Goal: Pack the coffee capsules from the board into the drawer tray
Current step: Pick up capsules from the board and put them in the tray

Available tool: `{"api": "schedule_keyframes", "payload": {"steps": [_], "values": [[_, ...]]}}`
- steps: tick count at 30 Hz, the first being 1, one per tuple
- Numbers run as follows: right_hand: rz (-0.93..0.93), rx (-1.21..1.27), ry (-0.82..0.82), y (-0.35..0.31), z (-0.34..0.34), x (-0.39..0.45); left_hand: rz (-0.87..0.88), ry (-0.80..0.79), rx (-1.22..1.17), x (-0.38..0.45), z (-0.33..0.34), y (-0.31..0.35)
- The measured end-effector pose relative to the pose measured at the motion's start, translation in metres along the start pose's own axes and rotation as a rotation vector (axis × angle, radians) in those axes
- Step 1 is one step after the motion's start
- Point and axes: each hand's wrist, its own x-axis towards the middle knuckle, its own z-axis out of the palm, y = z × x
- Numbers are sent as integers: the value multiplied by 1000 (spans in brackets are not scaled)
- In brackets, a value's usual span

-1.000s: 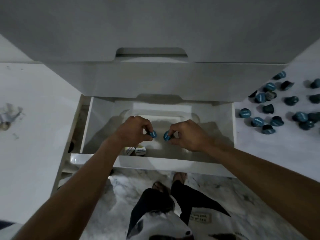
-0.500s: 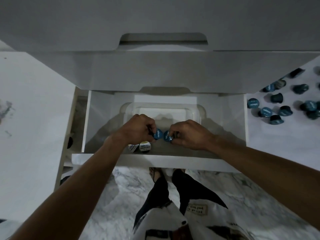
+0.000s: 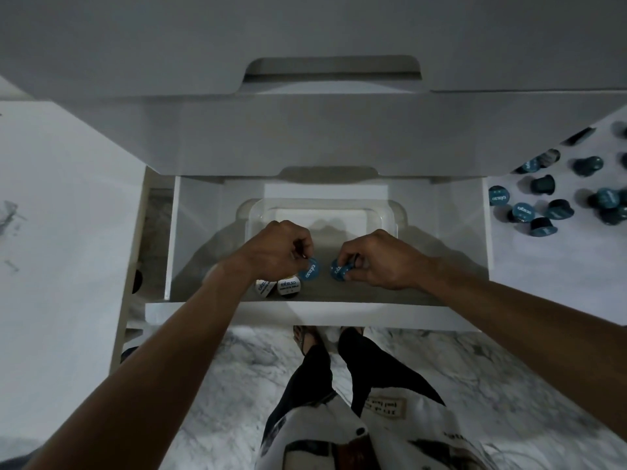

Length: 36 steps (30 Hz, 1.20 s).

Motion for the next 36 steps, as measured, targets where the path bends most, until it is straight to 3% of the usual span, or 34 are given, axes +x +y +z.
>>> {"api": "schedule_keyframes", "payload": {"steps": [25,31,36], "values": [[-1,-13,-58,-16,10,3,25,-139,38,4,10,0],[56,79,119,-22,-1,-6,65,-129,24,-3,4,4],[149,289,418,-32,-9,-21,131,80,16,-11,-10,10]]}}
